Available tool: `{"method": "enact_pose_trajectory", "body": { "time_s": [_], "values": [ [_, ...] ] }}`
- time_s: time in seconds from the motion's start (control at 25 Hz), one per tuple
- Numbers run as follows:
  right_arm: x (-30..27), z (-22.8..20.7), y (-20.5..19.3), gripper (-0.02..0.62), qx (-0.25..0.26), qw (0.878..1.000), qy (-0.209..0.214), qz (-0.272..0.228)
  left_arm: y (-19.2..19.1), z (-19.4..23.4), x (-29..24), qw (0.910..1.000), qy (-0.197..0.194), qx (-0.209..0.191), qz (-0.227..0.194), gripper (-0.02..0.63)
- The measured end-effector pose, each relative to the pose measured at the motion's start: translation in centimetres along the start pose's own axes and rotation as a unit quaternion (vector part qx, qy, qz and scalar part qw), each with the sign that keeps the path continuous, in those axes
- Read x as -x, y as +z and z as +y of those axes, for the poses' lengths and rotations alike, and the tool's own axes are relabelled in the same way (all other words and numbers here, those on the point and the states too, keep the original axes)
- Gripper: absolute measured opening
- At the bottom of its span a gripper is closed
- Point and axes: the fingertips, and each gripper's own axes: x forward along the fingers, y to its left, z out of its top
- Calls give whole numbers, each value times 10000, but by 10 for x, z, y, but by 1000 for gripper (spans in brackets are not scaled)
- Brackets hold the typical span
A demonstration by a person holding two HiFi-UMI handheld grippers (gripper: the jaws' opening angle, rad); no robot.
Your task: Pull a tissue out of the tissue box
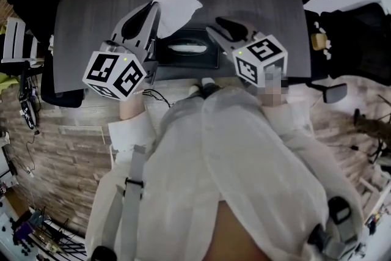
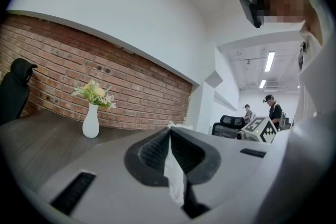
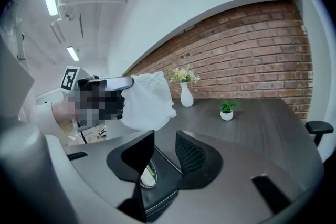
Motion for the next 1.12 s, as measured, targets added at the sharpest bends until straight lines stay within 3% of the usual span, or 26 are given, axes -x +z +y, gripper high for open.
{"method": "enact_pose_trajectory", "body": {
  "time_s": [0.24,0.44,0.68,1.12],
  "values": [
    [-8,12,48,124,145,9983,339,-457,30,19,27,9937,693,109,-879,6],
    [-3,31,91,124,345,9931,621,-937,39,21,38,9888,806,260,-1228,5],
    [-7,42,112,110,356,9870,885,-1296,37,19,44,9858,850,466,-1374,6],
    [-14,50,109,21,388,9842,1205,-1239,24,20,45,9854,981,630,-1237,5]
  ]
}}
